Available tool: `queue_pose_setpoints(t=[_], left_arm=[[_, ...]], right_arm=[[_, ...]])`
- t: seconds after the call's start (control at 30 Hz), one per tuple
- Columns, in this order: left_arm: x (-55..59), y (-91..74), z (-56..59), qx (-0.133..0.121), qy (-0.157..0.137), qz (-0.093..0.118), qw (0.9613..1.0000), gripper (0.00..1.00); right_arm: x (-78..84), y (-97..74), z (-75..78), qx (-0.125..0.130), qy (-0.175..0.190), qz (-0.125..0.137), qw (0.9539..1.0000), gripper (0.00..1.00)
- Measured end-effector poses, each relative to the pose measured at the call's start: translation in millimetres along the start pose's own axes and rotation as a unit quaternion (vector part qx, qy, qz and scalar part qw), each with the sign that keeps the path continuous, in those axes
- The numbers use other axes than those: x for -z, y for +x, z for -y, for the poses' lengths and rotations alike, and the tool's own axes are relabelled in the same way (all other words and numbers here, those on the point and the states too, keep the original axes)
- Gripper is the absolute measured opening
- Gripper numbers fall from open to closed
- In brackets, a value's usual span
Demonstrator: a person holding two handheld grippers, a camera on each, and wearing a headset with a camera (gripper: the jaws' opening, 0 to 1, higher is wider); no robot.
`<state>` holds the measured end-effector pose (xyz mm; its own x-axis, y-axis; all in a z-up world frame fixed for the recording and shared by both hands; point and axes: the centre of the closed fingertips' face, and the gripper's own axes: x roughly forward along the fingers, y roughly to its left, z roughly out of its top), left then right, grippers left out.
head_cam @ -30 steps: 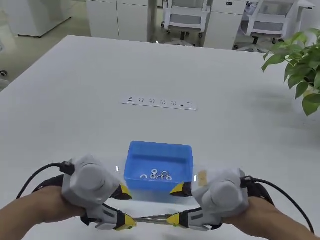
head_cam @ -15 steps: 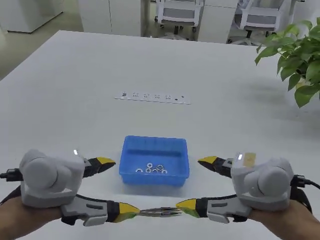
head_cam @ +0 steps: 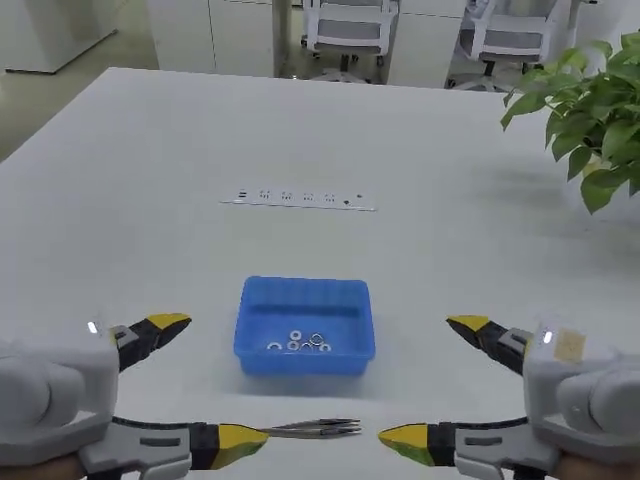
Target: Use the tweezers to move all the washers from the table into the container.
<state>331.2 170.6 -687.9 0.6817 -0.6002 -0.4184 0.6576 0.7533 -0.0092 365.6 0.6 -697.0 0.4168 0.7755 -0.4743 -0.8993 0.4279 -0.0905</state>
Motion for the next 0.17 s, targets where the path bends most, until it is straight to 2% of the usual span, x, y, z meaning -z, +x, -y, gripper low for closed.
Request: queue_pose_setpoints(t=[0.17], left_arm=[[1.7, -1.8, 1.1, -0.001, -0.004, 0.001, 1.0000, 0.99]], right_arm=[[4.7, -3.4, -1.0, 0.001, 0.008, -0.002, 1.0000, 1.00]])
